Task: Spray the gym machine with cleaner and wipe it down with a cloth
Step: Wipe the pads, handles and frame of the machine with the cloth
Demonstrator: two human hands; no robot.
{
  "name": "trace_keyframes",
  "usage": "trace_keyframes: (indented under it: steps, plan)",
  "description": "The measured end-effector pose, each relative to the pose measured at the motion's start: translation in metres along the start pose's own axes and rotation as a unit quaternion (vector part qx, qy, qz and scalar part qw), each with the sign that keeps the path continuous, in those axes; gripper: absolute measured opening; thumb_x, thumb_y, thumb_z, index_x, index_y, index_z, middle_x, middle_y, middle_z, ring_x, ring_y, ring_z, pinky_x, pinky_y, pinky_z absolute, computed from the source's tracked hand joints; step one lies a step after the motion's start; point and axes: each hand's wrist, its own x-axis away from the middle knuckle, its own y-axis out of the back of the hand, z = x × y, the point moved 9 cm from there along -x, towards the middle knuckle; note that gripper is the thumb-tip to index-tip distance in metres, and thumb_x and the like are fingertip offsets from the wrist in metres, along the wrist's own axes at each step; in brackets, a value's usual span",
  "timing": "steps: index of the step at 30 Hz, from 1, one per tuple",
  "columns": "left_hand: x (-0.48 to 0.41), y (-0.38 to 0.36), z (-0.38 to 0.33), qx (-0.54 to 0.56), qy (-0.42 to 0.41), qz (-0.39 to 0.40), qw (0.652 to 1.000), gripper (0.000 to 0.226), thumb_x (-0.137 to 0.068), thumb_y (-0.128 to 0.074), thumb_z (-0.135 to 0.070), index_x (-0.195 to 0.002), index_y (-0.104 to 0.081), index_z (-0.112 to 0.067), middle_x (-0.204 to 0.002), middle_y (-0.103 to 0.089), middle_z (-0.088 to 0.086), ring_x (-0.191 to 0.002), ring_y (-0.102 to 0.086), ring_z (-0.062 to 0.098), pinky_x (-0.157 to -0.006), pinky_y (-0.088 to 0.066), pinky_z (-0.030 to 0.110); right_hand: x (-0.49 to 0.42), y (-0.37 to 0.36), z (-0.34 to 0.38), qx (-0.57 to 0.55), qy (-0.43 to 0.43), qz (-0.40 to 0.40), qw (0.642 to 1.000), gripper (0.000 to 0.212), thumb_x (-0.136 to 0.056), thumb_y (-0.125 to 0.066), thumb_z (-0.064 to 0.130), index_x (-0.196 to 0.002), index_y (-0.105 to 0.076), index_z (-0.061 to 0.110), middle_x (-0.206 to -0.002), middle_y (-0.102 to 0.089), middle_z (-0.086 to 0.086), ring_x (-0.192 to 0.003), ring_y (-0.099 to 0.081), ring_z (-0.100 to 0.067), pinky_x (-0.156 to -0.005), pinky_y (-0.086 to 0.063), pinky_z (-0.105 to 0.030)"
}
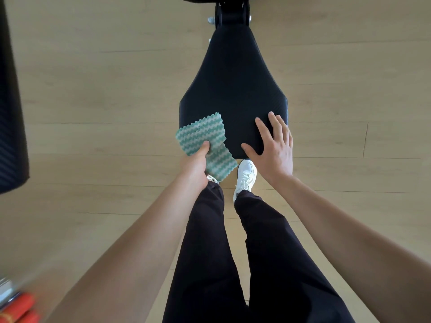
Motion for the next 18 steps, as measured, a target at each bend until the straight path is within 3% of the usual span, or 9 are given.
trace_keyframes:
  steps: [4, 7, 10, 14, 16, 18]
  plan:
    - [-0.005, 0.01, -0.051, -0.117, -0.158, -0.058, 0.979, 0.039, -0.093, -0.077, -0.032, -0.123, -0.057, -0.018, -0.112, -0.065, -0.004, -0.104, -0.067, 0.023, -0.087, -0.056, 0.038, -0.001, 0.0, 0.005, 0.002, -0.007, -0.01, 1.0, 0.068, -0.095, -0.066, 0.049, -0.151, -0.047, 0.017, -0.164, -0.033, -0.015, -0.153, -0.024, -0.035, -0.125, -0.021, -0.052]
    - [-0.01, -0.005, -0.089, -0.261, -0.251, -0.054, 0.93, 0.034, -0.095, -0.071, -0.04, -0.119, -0.055, -0.021, -0.108, -0.062, -0.009, -0.1, -0.063, 0.018, -0.083, -0.046, 0.031, -0.005, -0.001, 0.006, 0.004, -0.028, -0.009, 1.0, 0.068, -0.094, -0.066, 0.052, -0.151, -0.048, 0.022, -0.164, -0.032, -0.013, -0.154, -0.022, -0.033, -0.124, -0.019, -0.051]
    - [-0.017, -0.035, -0.127, -0.354, -0.313, -0.048, 0.88, 0.043, -0.094, -0.068, -0.049, -0.123, -0.054, -0.022, -0.114, -0.061, -0.006, -0.102, -0.062, 0.02, -0.083, -0.046, 0.033, -0.009, -0.003, 0.004, 0.009, -0.035, -0.007, 0.999, 0.07, -0.092, -0.064, 0.057, -0.152, -0.046, 0.025, -0.166, -0.03, -0.009, -0.155, -0.019, -0.031, -0.125, -0.015, -0.049]
    - [-0.026, -0.105, -0.168, -0.529, -0.393, -0.035, 0.752, 0.073, -0.096, -0.055, -0.061, -0.151, -0.037, -0.018, -0.147, -0.047, 0.006, -0.132, -0.048, 0.033, -0.106, -0.042, 0.049, -0.011, -0.003, 0.001, 0.003, -0.035, -0.026, 0.999, 0.072, -0.09, -0.067, 0.059, -0.151, -0.049, 0.025, -0.165, -0.033, -0.008, -0.155, -0.023, -0.031, -0.126, -0.015, -0.049]
    - [-0.025, -0.143, -0.176, -0.589, -0.417, -0.018, 0.692, 0.09, -0.097, -0.05, -0.065, -0.164, -0.011, -0.019, -0.168, -0.022, 0.009, -0.149, -0.03, 0.035, -0.117, -0.029, 0.053, -0.015, -0.002, 0.0, 0.004, -0.029, -0.029, 0.999, 0.073, -0.088, -0.069, 0.06, -0.149, -0.051, 0.025, -0.163, -0.036, -0.008, -0.153, -0.025, -0.032, -0.124, -0.017, -0.049]
    - [-0.022, -0.171, -0.177, -0.64, -0.439, -0.019, 0.63, 0.094, -0.097, -0.043, -0.071, -0.165, 0.004, -0.026, -0.173, 0.004, 0.013, -0.158, -0.009, 0.036, -0.124, -0.018, 0.056, -0.019, -0.002, -0.001, 0.008, -0.021, -0.025, 0.999, 0.075, -0.085, -0.07, 0.062, -0.148, -0.052, 0.026, -0.162, -0.037, -0.008, -0.152, -0.027, -0.032, -0.123, -0.019, -0.049]
